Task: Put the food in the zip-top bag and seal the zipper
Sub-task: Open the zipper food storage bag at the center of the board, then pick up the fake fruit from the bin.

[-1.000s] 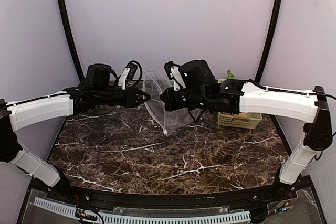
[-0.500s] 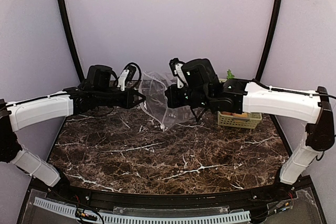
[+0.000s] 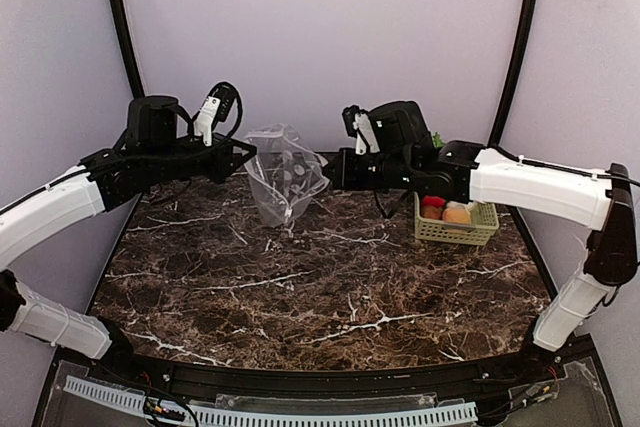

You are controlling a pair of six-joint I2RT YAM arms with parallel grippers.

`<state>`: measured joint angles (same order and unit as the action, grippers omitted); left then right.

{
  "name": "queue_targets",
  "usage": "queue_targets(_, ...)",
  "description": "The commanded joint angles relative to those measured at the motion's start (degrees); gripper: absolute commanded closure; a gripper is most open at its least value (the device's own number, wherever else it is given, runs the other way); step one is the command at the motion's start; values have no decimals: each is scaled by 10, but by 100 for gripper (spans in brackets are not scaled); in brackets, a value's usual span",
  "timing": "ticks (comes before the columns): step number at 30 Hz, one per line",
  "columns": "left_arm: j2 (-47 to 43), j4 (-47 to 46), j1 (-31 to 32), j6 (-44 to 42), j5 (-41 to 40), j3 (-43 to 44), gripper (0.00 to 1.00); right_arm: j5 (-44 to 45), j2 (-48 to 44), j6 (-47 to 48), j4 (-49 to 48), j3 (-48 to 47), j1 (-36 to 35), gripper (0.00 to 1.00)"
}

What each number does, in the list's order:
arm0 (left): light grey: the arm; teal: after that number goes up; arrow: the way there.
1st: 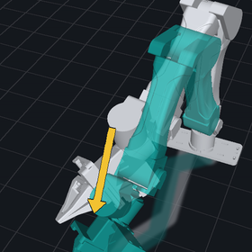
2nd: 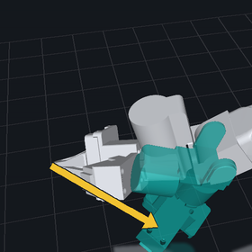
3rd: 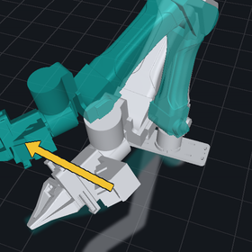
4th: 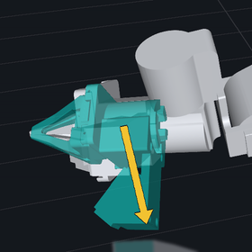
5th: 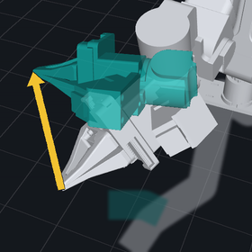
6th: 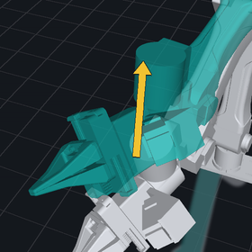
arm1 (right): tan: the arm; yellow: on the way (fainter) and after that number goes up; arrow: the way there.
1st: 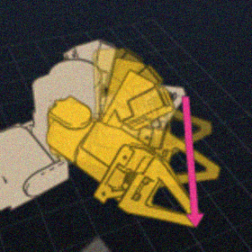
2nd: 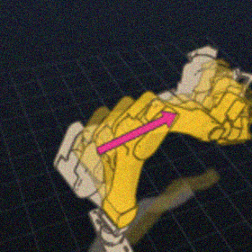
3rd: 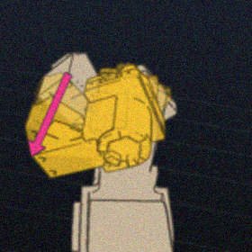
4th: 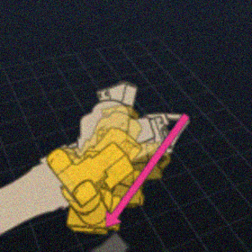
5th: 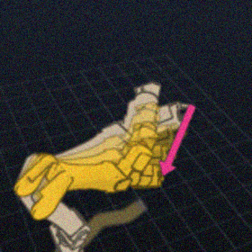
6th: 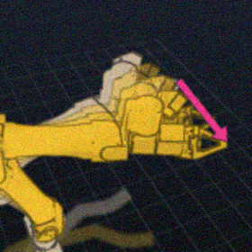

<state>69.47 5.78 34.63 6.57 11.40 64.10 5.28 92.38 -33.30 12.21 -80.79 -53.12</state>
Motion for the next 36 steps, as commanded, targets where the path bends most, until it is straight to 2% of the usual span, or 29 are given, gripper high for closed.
queue_targets(1, 37, 79, -3, -28, -1, 39, 99, -50, 25, -61, -4, 20, 19, 100)
queue_targets(8, 91, 113, -3, -19, 24, 62, 99, -62, 18, -59, -7, 29, 21, 98)
queue_targets(11, 95, 112, -3, -13, 24, 62, 99, -76, 7, -46, -28, 46, 21, 84)
queue_targets(14, 95, 104, -3, -10, 32, 57, 99, -98, -11, -12, -53, 60, 12, 74)
queue_targets(17, 96, 100, -3, -6, 35, 54, 99, -109, -44, 38, -82, 76, -4, 47)
queue_targets(19, 97, 100, -3, -5, 34, 54, 99, -111, -64, 63, -76, 78, -11, 37)
queue_targets(27, 94, 88, -3, 1, 45, 47, 99, -43, -146, 120, -5, 98, -15, 16)
queue_targets(33, 93, 84, -3, -1, 50, 45, 99, 53, -200, 145, 128, 100, 3, 3)
queue_targets(36, 92, 83, -3, 0, 49, 43, 99, 78, -217, 133, 187, 98, 39, 1)
